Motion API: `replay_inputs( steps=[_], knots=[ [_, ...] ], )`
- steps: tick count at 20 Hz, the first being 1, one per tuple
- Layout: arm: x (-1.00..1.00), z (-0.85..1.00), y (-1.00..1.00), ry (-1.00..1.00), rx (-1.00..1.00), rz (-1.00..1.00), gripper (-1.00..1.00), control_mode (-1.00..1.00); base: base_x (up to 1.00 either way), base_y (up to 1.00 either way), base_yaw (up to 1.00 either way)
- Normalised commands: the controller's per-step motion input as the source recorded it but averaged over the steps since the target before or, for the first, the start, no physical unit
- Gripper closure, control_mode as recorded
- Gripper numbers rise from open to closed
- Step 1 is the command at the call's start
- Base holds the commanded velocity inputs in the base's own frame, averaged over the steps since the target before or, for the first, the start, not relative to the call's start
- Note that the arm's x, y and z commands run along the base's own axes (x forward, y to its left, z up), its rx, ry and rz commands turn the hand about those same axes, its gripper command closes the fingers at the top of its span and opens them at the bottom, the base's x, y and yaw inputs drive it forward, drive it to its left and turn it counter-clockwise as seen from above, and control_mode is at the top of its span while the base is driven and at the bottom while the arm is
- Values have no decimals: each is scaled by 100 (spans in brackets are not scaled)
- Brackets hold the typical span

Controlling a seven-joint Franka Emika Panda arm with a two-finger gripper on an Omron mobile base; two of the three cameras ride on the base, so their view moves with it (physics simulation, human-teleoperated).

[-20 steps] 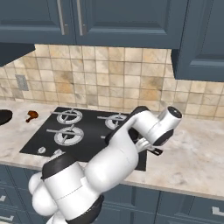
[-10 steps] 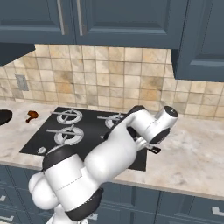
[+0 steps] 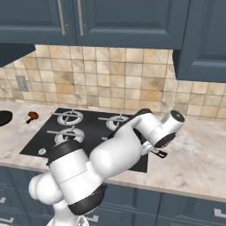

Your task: Place both pans onto different burners. Then place the onion and the chicken drumstick on different pans.

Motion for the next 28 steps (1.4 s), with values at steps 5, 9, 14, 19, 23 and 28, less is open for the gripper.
replay_inputs(
  steps=[5, 9, 14, 19, 23, 28],
  knots=[
    [0, -18, -25, 0, -2, 0, 100, -100, 0, 0, 0],
    [0, -17, -9, 0, -4, 0, 100, -100, 0, 0, 0],
    [0, -16, 0, 0, -6, 0, 100, -100, 0, 0, 0],
    [0, -11, 0, 1, -5, 0, 100, -100, 0, 0, 0],
    [-1, -3, 0, 3, -2, 0, 100, -100, 0, 0, 0],
    [0, -1, 1, 0, -4, 0, 100, -100, 0, 0, 0]
  ],
)
